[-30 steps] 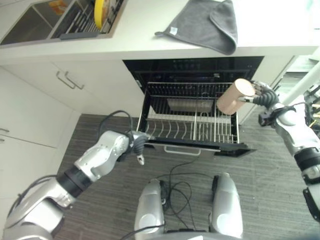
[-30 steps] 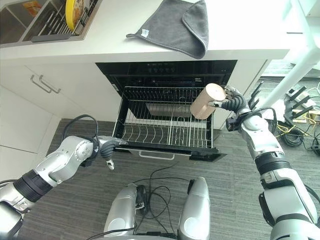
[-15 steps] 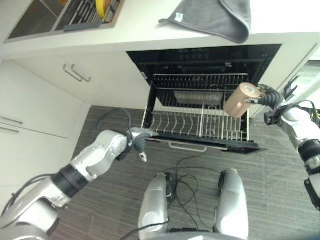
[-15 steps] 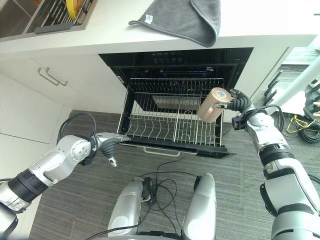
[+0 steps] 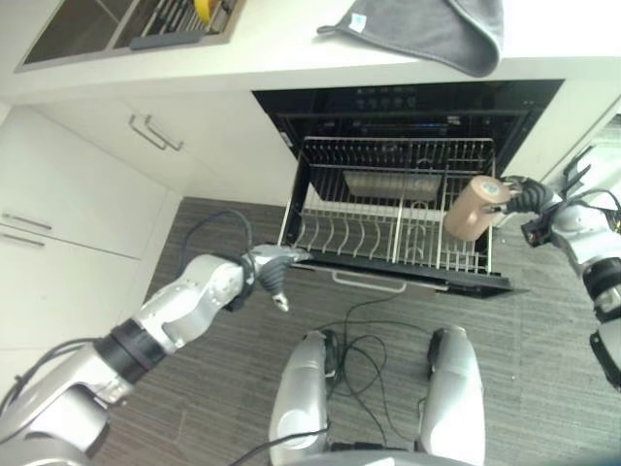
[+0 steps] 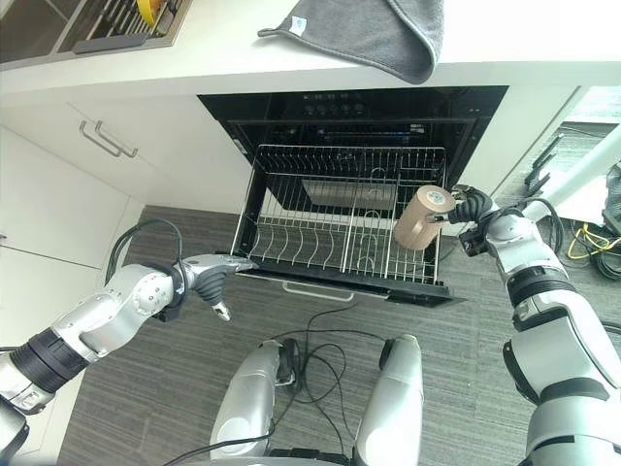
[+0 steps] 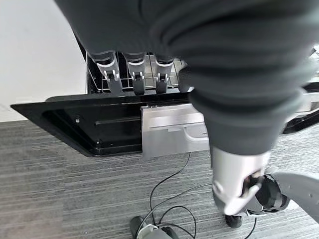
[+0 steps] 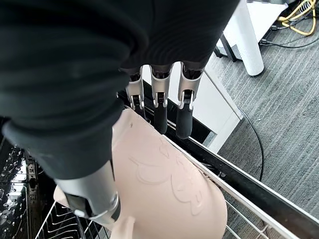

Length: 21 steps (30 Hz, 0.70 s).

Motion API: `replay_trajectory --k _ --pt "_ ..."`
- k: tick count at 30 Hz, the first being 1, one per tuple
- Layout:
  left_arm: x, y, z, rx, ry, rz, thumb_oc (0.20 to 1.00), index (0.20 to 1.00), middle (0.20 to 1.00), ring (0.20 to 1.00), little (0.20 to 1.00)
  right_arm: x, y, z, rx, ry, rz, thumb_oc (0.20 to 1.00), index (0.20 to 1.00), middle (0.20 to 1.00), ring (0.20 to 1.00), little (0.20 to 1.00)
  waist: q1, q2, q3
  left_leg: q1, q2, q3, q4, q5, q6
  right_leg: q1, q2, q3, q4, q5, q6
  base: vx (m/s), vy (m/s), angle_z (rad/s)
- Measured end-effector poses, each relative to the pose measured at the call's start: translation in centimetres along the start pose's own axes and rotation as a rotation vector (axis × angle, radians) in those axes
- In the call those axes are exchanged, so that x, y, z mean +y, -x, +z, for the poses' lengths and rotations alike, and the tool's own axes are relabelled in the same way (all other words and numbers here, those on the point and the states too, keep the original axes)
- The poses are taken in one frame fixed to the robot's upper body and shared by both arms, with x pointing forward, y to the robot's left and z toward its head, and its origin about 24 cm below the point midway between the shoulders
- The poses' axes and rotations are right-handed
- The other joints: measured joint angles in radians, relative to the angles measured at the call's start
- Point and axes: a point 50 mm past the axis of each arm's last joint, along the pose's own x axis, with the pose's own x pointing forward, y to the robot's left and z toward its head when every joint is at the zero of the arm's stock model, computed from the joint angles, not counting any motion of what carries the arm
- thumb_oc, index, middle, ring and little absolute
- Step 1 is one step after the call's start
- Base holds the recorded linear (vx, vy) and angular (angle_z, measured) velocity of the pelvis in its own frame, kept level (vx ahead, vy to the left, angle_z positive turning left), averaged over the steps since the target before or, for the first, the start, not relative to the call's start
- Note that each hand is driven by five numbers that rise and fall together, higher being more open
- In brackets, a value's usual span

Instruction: Place the dishes in the dishwasher.

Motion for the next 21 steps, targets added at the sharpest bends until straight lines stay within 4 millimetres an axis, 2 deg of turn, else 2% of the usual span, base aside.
replay_trajectory --k 2,3,4,9,13,15,21 --pt "0.1 0.1 -0.1 -0.002 -0.008 0.008 1.000 1.000 1.000 1.000 1.000 -0.4 0.0 0.4 0.008 0.047 -0.002 0.200 0.200 0.200 0.200 0.200 0.001 0.000 0.000 -0.012 0.001 -0.002 0.011 -0.001 0.002 -0.010 0.000 0.001 0.008 -0.003 -0.001 0.00 0.000 0.00" --pt "0.1 0.1 -0.1 -0.003 -0.010 0.013 1.000 1.000 1.000 1.000 1.000 -0.7 -0.1 0.7 0.011 0.049 -0.010 0.542 0.542 0.542 0.542 0.542 0.003 0.001 0.000 -0.014 0.001 -0.002 0.012 -0.001 0.002 -0.014 0.000 0.002 0.010 -0.002 -0.003 0.00 0.000 0.00" --pt "0.1 0.1 -0.1 -0.004 -0.011 0.016 1.000 1.000 1.000 1.000 1.000 -1.0 -0.1 0.6 0.022 0.045 -0.025 1.000 1.000 1.000 1.000 1.000 0.004 0.001 -0.001 -0.014 0.001 -0.002 0.013 -0.001 0.002 -0.014 0.000 0.002 0.011 -0.002 -0.003 0.00 0.000 0.00" --pt "0.1 0.1 -0.1 -0.005 -0.011 0.018 1.000 1.000 1.000 1.000 1.000 -1.0 -0.1 0.7 0.017 0.022 -0.042 1.000 1.000 1.000 1.000 1.000 0.004 0.001 -0.001 -0.014 0.001 -0.002 0.014 -0.001 0.002 -0.014 0.001 0.002 0.010 -0.001 -0.004 0.00 0.000 0.00" --pt "0.1 0.1 -0.1 -0.005 -0.010 0.020 1.000 1.000 1.000 1.000 1.000 -0.8 -0.1 2.4 -0.052 0.014 -0.079 1.000 1.000 1.000 1.000 1.000 0.003 0.001 -0.001 -0.017 0.002 0.000 0.014 -0.001 0.002 -0.017 0.002 0.004 0.007 0.002 -0.006 -0.04 0.027 -0.02" --pt "0.4 0.4 -0.2 -0.005 -0.017 0.031 1.000 1.000 1.000 1.000 1.000 -1.1 0.0 3.9 -0.121 -0.021 -0.106 1.000 1.000 1.000 1.000 1.000 0.004 0.001 -0.001 -0.031 0.002 0.001 0.016 -0.001 0.002 -0.033 0.005 0.008 0.007 0.008 -0.005 -0.04 0.018 -0.03" --pt "0.3 0.4 -0.1 -0.007 -0.011 0.041 1.000 1.000 1.000 1.000 1.000 -1.1 0.0 4.0 -0.123 -0.042 -0.127 1.000 1.000 1.000 1.000 1.000 0.005 0.001 -0.001 -0.031 0.003 0.002 0.014 -0.001 0.002 -0.032 0.010 0.011 -0.005 0.017 -0.002 -0.05 0.033 -0.03"
